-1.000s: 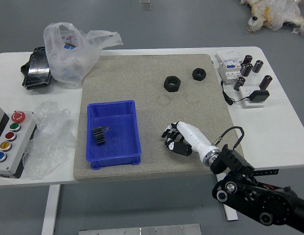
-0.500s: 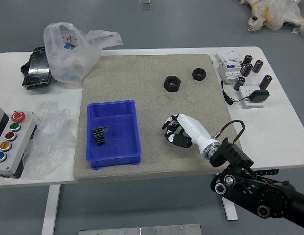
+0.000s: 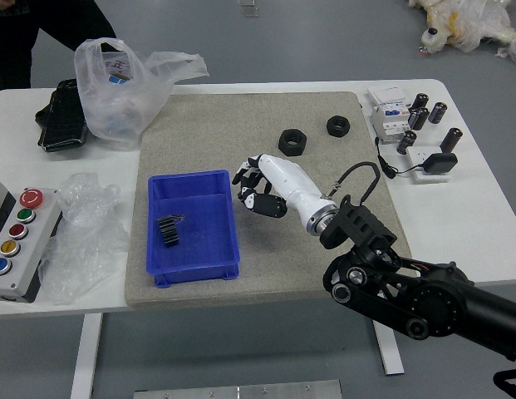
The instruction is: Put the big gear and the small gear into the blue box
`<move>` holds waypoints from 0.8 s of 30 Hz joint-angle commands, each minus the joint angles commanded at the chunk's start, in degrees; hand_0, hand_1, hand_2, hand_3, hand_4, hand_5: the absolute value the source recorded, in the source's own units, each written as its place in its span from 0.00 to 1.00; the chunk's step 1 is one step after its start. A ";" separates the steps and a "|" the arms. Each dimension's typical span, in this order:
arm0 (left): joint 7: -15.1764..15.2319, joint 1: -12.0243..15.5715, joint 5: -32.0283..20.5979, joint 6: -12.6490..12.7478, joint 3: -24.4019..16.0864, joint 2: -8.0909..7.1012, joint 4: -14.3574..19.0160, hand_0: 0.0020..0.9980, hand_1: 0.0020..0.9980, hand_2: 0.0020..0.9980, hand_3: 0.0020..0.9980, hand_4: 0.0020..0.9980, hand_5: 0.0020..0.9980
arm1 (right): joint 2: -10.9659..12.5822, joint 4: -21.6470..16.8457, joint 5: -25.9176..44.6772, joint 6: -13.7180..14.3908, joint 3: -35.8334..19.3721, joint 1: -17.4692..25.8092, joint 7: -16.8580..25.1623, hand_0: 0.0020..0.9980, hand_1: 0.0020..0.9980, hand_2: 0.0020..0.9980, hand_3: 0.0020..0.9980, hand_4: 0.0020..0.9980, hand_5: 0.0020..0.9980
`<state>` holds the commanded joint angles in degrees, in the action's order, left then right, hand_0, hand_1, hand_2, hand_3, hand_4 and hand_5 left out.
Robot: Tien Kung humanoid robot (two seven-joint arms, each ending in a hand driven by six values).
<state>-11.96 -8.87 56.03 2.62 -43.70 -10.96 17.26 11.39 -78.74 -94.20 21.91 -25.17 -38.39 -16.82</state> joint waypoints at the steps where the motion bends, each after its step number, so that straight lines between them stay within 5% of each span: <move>1: -0.04 -0.03 0.07 -0.02 -0.04 -0.01 0.02 0.65 0.54 0.54 0.65 0.66 0.16 | -0.60 -0.01 -0.07 -0.06 0.75 -0.71 -0.13 0.40 0.53 0.42 0.51 0.24 0.00; 12: -0.40 -0.23 0.62 -0.14 -0.50 -0.37 0.12 0.64 0.54 0.54 0.65 0.66 0.16 | -4.21 1.20 0.36 -0.77 6.50 -6.41 -0.49 0.40 0.54 0.42 0.51 0.24 0.00; 13: -0.41 -0.25 0.62 -0.14 -0.50 -0.39 0.13 0.64 0.54 0.54 0.65 0.66 0.16 | -4.38 1.34 0.57 -0.80 6.86 -6.63 -0.37 0.39 0.58 0.57 0.60 0.34 0.00; 18: -0.46 -0.33 0.69 -0.16 -0.57 -0.39 0.15 0.64 0.54 0.54 0.65 0.66 0.16 | -4.96 1.82 1.12 -1.73 8.51 -7.06 -0.21 0.39 0.58 0.57 0.60 0.34 0.00; 19: -0.48 -0.32 0.72 -0.16 -0.59 -0.38 0.16 0.64 0.54 0.54 0.65 0.66 0.16 | -5.04 1.86 1.18 -1.81 8.78 -7.08 -0.18 0.39 0.64 0.69 0.68 0.45 0.00; 24: -0.53 -0.27 0.83 -0.19 -0.72 -0.36 0.16 0.64 0.54 0.54 0.65 0.66 0.16 | -5.25 1.98 1.39 -1.57 9.31 -7.08 0.43 0.39 0.64 0.69 0.68 0.45 0.00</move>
<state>-12.49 -9.14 56.85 2.43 -44.42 -11.32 17.42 6.13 -76.76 -92.81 20.34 -15.86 -45.47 -16.39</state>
